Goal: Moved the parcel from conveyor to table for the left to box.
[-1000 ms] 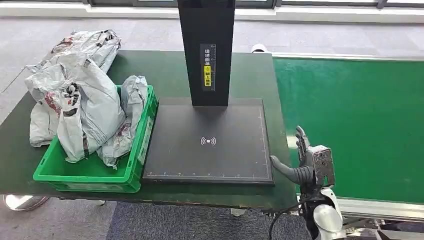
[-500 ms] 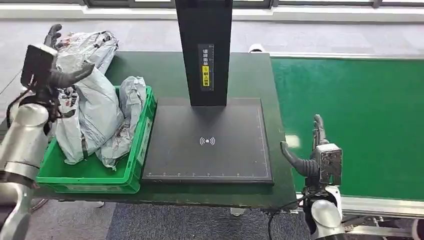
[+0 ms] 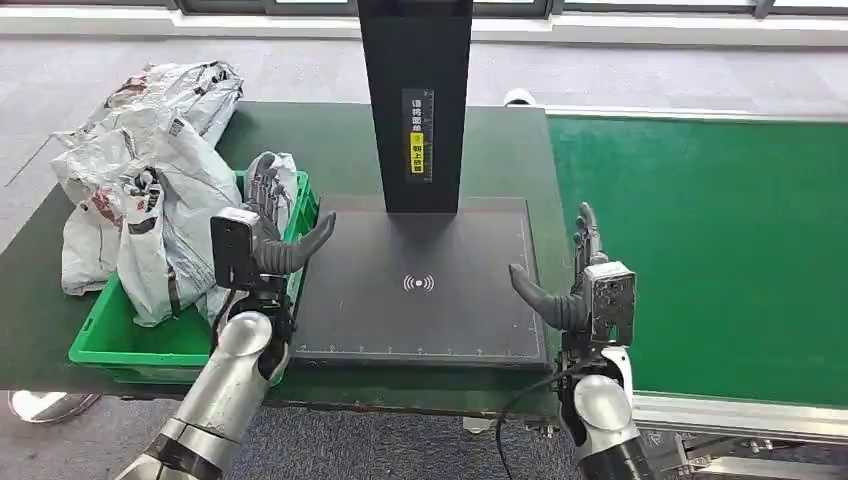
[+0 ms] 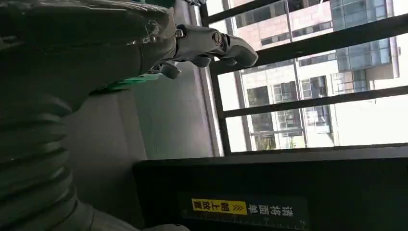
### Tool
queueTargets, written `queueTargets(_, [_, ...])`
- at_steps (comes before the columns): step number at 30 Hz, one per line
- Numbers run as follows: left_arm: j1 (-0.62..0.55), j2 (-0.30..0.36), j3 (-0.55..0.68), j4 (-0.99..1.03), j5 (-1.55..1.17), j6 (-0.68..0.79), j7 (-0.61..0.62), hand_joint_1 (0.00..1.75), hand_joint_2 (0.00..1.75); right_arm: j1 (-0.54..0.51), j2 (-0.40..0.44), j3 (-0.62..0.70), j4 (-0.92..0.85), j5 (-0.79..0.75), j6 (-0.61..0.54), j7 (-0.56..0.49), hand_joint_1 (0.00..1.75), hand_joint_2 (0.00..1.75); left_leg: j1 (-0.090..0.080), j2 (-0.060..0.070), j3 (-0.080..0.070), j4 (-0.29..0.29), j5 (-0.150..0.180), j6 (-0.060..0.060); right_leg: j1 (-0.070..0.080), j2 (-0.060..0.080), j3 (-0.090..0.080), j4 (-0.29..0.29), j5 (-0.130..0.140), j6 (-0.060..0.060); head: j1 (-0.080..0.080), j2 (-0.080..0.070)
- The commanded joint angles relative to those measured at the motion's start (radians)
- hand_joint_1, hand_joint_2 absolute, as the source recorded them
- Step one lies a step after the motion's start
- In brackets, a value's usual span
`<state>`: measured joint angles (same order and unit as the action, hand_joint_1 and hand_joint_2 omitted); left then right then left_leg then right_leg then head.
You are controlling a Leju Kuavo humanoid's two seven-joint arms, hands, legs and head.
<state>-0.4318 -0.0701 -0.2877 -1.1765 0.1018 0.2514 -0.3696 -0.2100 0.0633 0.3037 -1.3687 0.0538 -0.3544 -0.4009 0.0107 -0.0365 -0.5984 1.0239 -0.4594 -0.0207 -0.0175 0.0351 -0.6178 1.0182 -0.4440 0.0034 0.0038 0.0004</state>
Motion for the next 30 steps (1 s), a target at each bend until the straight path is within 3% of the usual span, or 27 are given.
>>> queueTargets(1, [-0.118, -0.094, -0.109, 0.162, -0.09, 0.071, -0.009, 0.0, 1.75, -0.11, 0.037, 0.042, 0.183, 0.08, -0.11, -0.043, 0.0, 1.75, 0.001, 0.0, 0.0, 0.0, 0.0, 0.001, 0.001, -0.004, 0.002, -0.001, 0.0, 0.0, 0.0, 0.0])
queueTargets(4, [-0.121, -0.12, -0.09, 0.174, -0.113, 0.097, -0.045, 0.0, 1.75, -0.133, 0.056, 0.046, 0.23, 0.088, -0.11, -0.065, 0.0, 1.75, 0.0, 0.001, 0.002, -0.001, 0.0, 0.001, 0.001, -0.003, 0.003, -0.002, 0.0, 0.0, 0.0, 0.0])
queueTargets(17, [-0.12, -0.123, -0.083, 0.186, -0.128, 0.08, -0.036, 0.0, 1.75, -0.142, 0.064, 0.052, 0.25, 0.111, -0.125, -0.09, 0.0, 1.75, 0.0, 0.005, 0.005, -0.003, 0.0, 0.001, 0.001, -0.003, 0.005, -0.004, 0.001, -0.001, 0.0, 0.0])
queueTargets(21, [-0.095, -0.139, -0.069, 0.204, -0.154, 0.082, -0.101, 0.0, 1.75, -0.17, 0.108, 0.054, 0.329, 0.078, -0.112, -0.127, 0.0, 1.75, 0.0, 0.005, 0.002, -0.001, 0.0, 0.001, 0.0, 0.0, 0.002, -0.001, 0.001, -0.001, 0.0, 0.0])
queueTargets(28, [-0.105, -0.176, -0.106, 0.372, -0.197, 0.177, -0.269, 0.0, 1.75, -0.179, 0.085, 0.036, 0.466, 0.068, -0.187, -0.295, 0.0, 1.75, 0.0, 0.001, 0.005, -0.003, 0.0, 0.001, 0.001, -0.004, 0.007, -0.004, 0.0, 0.0, 0.0, 0.0])
queueTargets(30, [-0.133, -0.219, -0.121, 0.513, -0.19, 0.155, -0.295, 0.0, 1.75, -0.161, 0.062, 0.081, 0.439, 0.109, -0.325, -0.297, 0.0, 1.75, 0.0, 0.003, 0.006, -0.004, 0.0, 0.002, 0.001, -0.003, 0.007, -0.005, 0.001, 0.0, 0.0, 0.0])
